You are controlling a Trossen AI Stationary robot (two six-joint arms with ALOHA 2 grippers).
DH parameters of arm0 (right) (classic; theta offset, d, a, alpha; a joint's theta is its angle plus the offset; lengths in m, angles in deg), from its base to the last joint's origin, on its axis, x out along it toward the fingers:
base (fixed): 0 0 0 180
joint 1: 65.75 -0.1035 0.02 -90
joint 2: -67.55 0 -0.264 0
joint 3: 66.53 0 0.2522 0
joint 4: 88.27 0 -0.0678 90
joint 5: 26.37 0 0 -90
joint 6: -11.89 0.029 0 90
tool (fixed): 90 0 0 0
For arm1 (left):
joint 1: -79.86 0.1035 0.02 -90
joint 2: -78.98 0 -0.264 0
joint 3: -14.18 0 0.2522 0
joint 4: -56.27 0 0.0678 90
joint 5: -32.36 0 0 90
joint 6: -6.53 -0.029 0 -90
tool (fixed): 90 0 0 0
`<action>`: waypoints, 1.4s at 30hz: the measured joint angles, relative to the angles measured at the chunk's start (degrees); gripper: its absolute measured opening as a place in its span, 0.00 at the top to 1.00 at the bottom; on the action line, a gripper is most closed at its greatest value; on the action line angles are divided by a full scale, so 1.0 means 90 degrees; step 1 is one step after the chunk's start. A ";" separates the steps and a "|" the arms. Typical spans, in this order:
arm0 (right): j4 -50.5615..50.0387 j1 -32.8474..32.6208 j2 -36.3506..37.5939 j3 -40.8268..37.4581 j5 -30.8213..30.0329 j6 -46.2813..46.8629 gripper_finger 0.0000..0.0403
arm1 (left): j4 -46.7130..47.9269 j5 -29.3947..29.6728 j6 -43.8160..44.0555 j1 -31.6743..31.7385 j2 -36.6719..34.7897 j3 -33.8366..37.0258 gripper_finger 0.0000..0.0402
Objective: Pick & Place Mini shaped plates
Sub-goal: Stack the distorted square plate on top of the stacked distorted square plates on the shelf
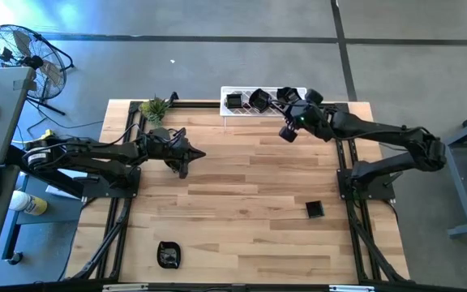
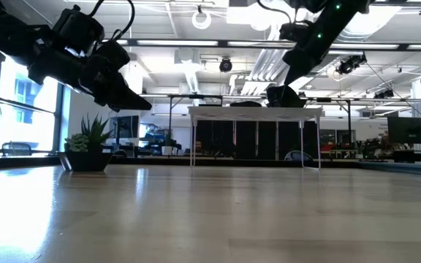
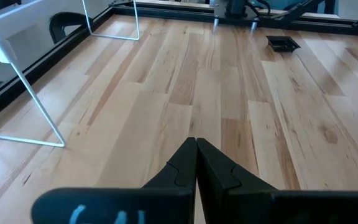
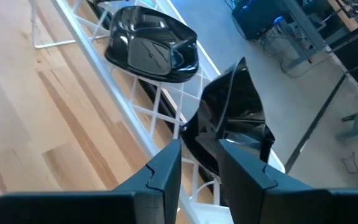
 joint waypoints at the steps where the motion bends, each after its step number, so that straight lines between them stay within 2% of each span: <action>1: 0.0000 0.0002 0.0000 0.0000 -0.0019 -0.0021 0.75 | 0.0000 0.0000 0.0000 0.0000 0.0000 0.0000 1.00; 7: 0.0027 0.0162 -0.0001 0.0000 0.0048 -0.0338 0.75 | 0.0000 -0.0002 0.0000 0.0000 0.0000 0.0000 1.00; 11: 0.0055 0.0440 -0.0050 0.0002 0.0560 -0.0556 0.75 | 0.0000 -0.0002 0.0000 0.0000 0.0000 0.0000 1.00; 15: 0.0096 0.0642 -0.0132 0.0002 0.0666 -0.0740 0.76 | 0.0000 -0.0002 0.0000 0.0000 0.0000 0.0000 1.00; 19: 0.0148 0.0743 -0.0167 0.0002 0.0788 -0.0942 0.83 | 0.0000 0.0020 0.0000 0.0000 0.0000 0.0000 1.00; 24: 0.0157 0.0738 -0.0170 0.0001 0.0758 -0.1103 0.97 | -0.0001 0.0028 0.0000 0.0000 -0.0002 0.0000 1.00; 31: 0.0236 0.0714 -0.0100 0.0012 0.0750 -0.1360 0.98 | -0.0002 0.0044 0.0000 0.0000 -0.0002 0.0000 1.00; 36: -0.0293 0.0712 -0.0098 0.0543 0.0781 -0.1497 0.98 | -0.0001 0.0071 0.0000 0.0000 -0.0002 0.0000 1.00; 42: -0.1528 0.0714 -0.0208 0.1547 0.1008 -0.1444 0.99 | -0.0002 0.0075 0.0002 0.0000 -0.0002 0.0000 1.00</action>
